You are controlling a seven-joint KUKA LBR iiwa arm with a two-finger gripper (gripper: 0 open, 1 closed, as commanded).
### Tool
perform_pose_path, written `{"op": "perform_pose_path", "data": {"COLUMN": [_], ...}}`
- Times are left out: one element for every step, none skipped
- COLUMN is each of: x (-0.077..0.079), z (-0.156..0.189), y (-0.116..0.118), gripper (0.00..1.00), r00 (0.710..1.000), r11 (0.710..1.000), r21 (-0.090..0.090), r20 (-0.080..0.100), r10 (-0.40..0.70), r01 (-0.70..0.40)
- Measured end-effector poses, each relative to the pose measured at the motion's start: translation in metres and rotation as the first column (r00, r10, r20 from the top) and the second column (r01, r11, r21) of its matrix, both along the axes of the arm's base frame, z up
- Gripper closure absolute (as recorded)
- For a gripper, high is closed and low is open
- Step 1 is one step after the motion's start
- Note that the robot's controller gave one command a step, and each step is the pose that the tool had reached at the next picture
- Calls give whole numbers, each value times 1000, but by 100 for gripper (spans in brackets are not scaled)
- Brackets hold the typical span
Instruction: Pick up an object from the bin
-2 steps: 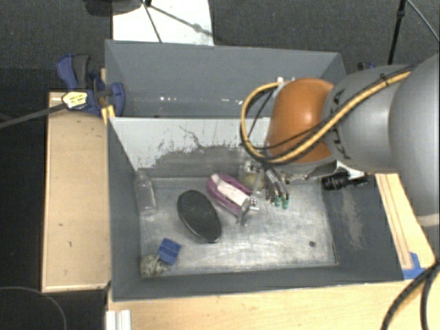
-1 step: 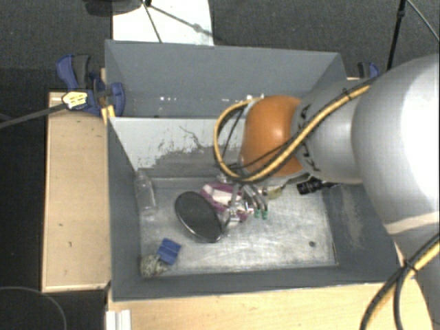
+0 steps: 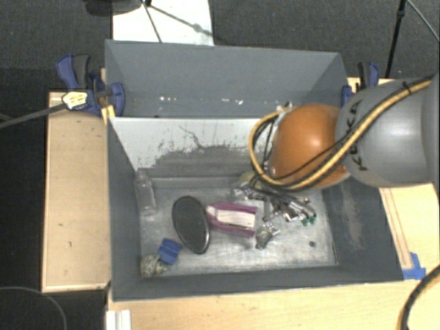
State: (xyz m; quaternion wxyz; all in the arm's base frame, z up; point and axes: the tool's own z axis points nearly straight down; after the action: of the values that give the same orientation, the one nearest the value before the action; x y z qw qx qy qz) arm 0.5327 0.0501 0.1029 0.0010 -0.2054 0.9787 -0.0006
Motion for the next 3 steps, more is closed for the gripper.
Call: {"op": "perform_pose_path", "data": {"x": [32,32,32], "z": [-32,-31,91], "y": [30,29,37], "gripper": [0,100,100], "r00": [971,971,964], "r11": [971,971,964], "r21": [0,0,5], "r20": [-4,-4,6], "r10": [-239,-241,-267], "r01": [239,241,267]}}
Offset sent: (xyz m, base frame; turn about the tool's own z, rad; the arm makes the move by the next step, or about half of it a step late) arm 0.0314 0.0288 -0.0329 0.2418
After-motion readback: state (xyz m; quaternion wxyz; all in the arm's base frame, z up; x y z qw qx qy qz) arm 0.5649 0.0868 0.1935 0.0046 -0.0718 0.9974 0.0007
